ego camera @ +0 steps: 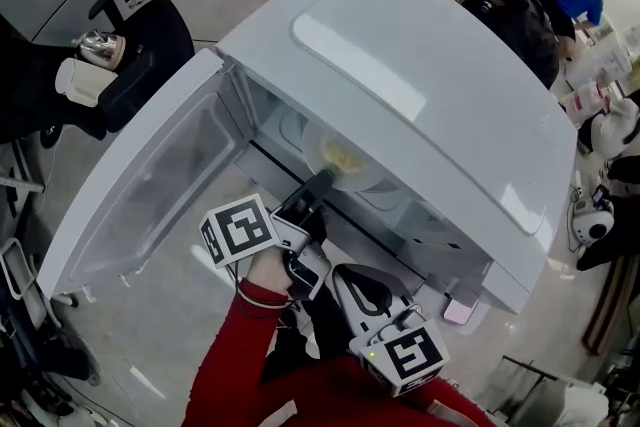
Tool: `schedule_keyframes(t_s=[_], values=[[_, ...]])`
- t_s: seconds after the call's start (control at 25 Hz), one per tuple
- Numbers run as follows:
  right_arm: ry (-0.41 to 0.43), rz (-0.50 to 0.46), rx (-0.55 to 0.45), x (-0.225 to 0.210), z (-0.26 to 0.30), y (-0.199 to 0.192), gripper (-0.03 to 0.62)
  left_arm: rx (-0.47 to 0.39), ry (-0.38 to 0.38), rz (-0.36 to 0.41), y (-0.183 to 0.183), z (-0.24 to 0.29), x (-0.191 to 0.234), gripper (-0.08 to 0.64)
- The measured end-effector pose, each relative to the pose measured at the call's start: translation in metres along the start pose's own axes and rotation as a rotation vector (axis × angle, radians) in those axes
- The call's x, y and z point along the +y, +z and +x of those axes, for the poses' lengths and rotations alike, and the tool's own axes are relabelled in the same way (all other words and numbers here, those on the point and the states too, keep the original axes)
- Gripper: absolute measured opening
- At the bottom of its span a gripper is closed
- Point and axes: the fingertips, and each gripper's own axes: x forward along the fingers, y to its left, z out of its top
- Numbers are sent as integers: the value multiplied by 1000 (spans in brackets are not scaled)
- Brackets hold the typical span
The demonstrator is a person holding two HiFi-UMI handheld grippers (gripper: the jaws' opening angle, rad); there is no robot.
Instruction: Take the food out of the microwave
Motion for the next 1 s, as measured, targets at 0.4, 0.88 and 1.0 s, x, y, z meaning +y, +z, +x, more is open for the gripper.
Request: schedule_keyframes(t_s=[0.4, 0.88, 1.0], values=[[7, 16, 4, -7, 2, -1, 11, -9, 45, -53, 5, 1, 5, 66], [16, 9, 15, -10, 2, -1, 11, -24, 42, -103, 3, -1, 5, 18], [20, 6, 15, -9, 1, -1, 11, -30, 32, -112, 2, -2, 5, 17]])
